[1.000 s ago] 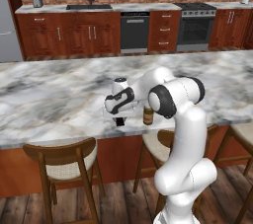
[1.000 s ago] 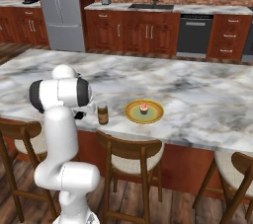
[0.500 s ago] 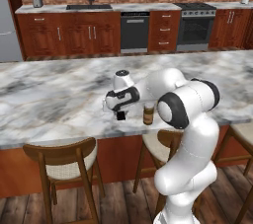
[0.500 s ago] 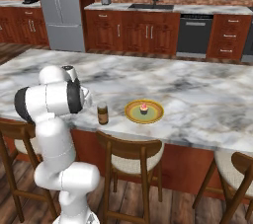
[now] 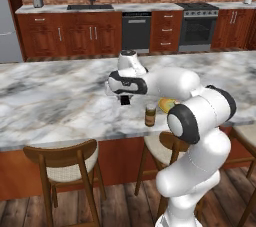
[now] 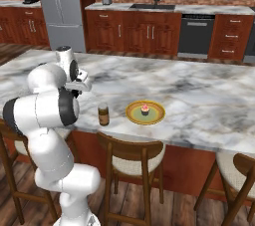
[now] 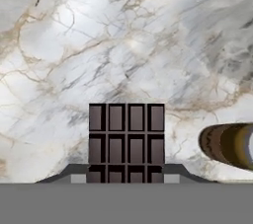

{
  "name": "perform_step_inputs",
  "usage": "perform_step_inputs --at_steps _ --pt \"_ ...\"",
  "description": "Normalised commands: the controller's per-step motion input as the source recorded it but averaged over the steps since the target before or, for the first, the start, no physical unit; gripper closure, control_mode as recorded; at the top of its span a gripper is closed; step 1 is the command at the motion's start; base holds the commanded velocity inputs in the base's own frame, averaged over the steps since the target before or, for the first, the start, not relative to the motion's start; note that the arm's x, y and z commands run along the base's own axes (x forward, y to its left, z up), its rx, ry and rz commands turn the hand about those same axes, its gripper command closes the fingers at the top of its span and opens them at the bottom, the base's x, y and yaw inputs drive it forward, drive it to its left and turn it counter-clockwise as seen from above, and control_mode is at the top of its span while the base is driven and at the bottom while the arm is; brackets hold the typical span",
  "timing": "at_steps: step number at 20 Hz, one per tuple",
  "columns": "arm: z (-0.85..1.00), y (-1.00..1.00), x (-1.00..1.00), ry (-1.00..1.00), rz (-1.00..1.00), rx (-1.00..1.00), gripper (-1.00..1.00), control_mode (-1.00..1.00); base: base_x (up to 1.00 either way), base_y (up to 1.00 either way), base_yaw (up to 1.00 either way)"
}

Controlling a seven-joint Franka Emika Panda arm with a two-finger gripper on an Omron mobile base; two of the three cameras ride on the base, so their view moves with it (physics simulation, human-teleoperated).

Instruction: Take the cinnamon bottle from the cabinet and place it on the dining table, next to the plate with the cupcake. Then take the chocolate from the dining counter and place it on the cupcake plate.

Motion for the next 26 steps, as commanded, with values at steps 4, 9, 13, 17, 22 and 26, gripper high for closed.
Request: perform_step_inputs --at_steps 4,9,13,17,22,26 --pt "1.00 -0.51 -0.05 -0.04 0.00 -0.02 1.00 -1.00 0.00 0.00 0.00" --pt "0.68 -0.62 -0.19 -0.05 0.00 -0.02 1.00 -1.00 0.00 0.00 0.00" --pt "0.31 -0.66 -0.23 0.00 0.00 0.00 1.00 -1.00 0.00 0.00 0.00" --pt "0.04 -0.97 -0.13 0.00 -0.01 0.00 1.00 -1.00 0.00 0.00 0.00" --pt "0.00 -1.00 0.00 0.00 -0.08 0.02 1.00 -1.00 0.00 0.00 0.00" --pt "-0.11 -1.00 0.01 0.00 -0.10 0.03 1.00 -1.00 0.00 0.00 0.00"
